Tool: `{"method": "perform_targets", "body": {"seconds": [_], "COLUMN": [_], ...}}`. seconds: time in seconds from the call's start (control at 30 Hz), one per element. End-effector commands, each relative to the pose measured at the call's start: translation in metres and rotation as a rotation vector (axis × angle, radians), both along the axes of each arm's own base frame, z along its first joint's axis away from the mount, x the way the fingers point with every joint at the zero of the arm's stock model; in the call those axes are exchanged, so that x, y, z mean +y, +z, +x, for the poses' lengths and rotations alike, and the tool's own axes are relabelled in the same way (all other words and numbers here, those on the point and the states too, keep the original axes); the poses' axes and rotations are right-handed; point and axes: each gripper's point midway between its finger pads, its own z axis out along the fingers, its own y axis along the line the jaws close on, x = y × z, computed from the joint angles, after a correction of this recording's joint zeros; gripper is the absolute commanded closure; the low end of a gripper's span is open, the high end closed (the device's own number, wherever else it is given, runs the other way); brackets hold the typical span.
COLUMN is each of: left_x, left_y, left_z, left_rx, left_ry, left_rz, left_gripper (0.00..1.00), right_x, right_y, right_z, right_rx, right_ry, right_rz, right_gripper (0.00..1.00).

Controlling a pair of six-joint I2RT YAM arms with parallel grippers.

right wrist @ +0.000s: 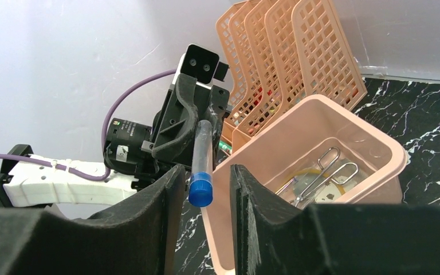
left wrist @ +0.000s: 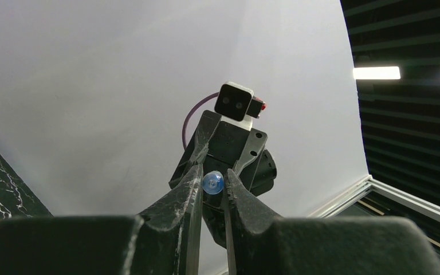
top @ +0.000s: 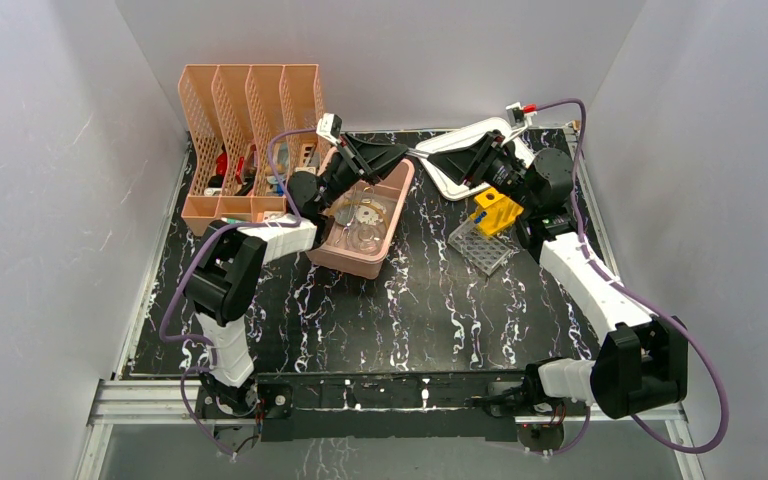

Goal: Organize the chemistry lab equipment

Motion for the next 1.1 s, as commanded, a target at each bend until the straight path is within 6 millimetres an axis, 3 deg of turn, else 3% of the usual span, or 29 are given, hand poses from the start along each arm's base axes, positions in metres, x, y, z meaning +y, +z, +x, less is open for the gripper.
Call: {"method": "perform_targets", "body": {"seconds": [0.0, 0.2, 0.43, 0.53, 0.77, 1.07], "left_x": [0.011, 0.009, 0.007, 0.007, 0.015, 0.021], "left_y": [0.048, 0.042, 0.034, 0.03, 0.013, -0.042], "left_z": [-0.028, -0.029, -0.029, -0.029, -0.021, 0.009], "left_rx": [-0.206, -0.196, -0.182, -0.171, -0.129, -0.061], "left_ry": [-0.008, -0.019, -0.041, -0.04, -0.052, 0.015], "left_rz": [-0.11, -0.105, -0.101, -0.096, -0.088, 0.25], "left_gripper": [0.93, 0.93, 0.89, 0.77, 0.47, 0.4], "right_x": [0.001, -0.001, -0.002, -0.002, -0.006, -0.028], "right_y": [0.027, 0.029, 0.029, 0.028, 0.032, 0.044], "right_z": [-0.002, -0.001, 0.0, -0.001, -0.004, -0.012], "right_rx": [-0.086, -0.091, -0.098, -0.097, -0.108, -0.023], "right_ry": [0.013, -0.006, -0.008, -0.011, -0.03, -0.131], "right_rz": [0.035, 0.028, 0.007, -0.005, -0.04, -0.25], "right_gripper": [0.58, 0.65, 0.83, 0.91, 0.93, 0.9]}}
